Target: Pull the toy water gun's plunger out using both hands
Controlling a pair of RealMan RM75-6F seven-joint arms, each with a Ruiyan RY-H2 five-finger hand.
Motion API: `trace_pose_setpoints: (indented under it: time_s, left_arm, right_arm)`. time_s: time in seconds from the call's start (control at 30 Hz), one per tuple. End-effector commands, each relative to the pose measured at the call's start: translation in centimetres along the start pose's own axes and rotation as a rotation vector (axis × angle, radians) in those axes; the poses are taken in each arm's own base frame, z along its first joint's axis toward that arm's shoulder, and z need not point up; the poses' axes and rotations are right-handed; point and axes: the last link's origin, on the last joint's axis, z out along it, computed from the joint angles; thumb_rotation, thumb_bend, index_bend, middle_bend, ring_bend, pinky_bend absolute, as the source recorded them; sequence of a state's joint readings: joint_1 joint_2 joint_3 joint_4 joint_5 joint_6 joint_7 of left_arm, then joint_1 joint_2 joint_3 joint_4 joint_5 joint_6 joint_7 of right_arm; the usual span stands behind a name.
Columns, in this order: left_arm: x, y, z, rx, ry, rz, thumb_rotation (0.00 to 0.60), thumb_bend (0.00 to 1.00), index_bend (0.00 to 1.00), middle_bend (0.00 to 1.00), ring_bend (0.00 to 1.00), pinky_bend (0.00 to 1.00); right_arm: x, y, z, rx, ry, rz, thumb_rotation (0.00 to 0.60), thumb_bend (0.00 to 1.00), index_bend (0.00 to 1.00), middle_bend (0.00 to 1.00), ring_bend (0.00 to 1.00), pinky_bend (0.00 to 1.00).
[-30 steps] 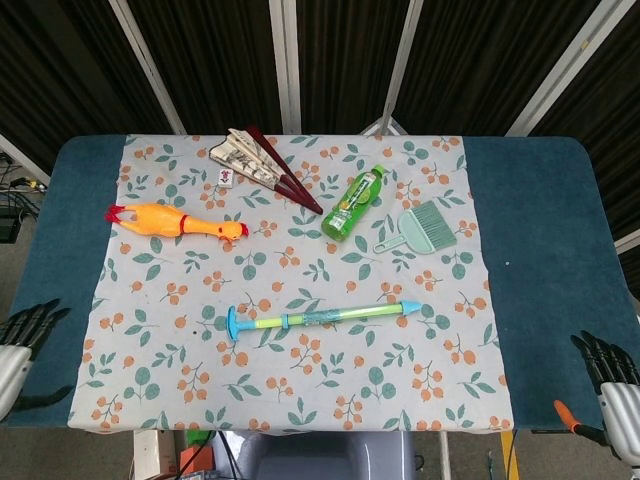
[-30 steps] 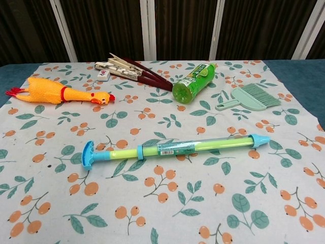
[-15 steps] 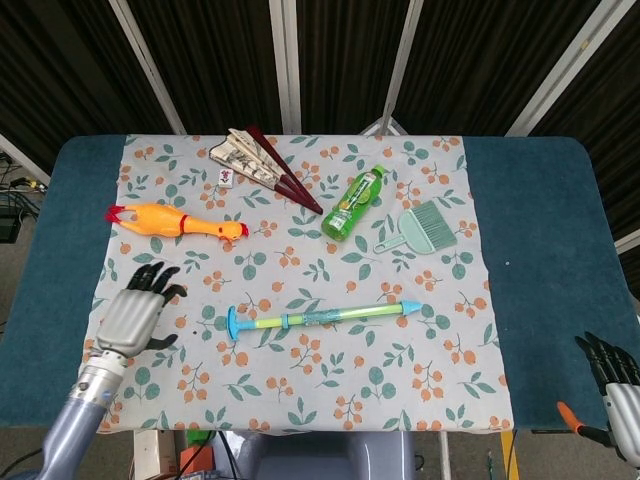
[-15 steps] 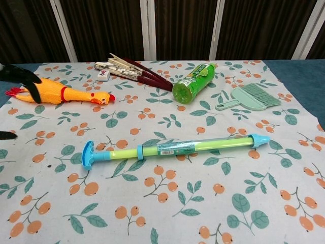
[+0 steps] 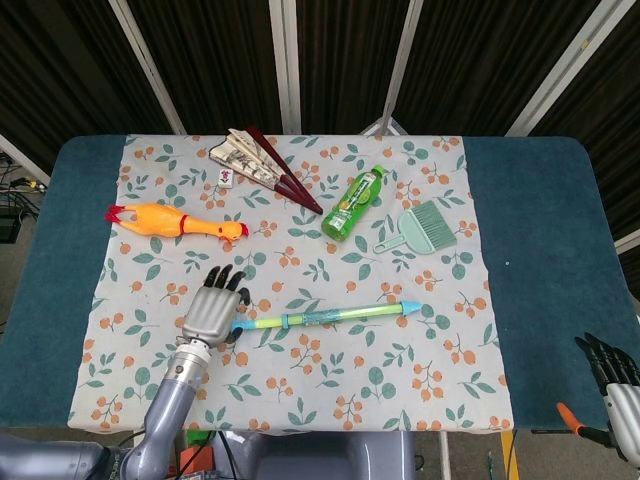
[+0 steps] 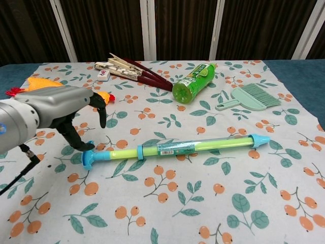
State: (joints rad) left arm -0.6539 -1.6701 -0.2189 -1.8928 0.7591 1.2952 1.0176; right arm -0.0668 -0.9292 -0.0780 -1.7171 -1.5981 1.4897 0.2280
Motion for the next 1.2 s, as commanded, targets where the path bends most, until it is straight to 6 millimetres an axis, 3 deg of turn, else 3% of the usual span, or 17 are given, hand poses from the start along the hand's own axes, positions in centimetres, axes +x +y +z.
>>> trace_pose_setpoints:
  time_s: [0.03,0.47,1.2]
  left_arm:
    - [-0.4,1.1,0.7,0.015,-0.011,0.005,0.6,0.37,0.42,0.12,0.0,0.06]
    - [-2.3,3.3,1.4,0.029,-0.037,0.038,0.6,0.38,0.44,0.12,0.0,0.06]
    - [-4.3,1.8,1.8,0.094,-0.056,0.095,0.6,0.43,0.5,0.14,0.0,0.06]
  right_arm:
    - [0.0,0.0,0.0,-0.001,-0.001,0.003,0.6,0.31,0.0,0.0,0.0,0.0]
    - [0.1,0.0,0.0,0.002,-0.005,0.016,0.6,0.31,0.0,0.0,0.0,0.0]
    - [0.1,0.0,0.0,0.003,-0.003,0.021,0.6,0.31,0.0,0.0,0.0,0.0]
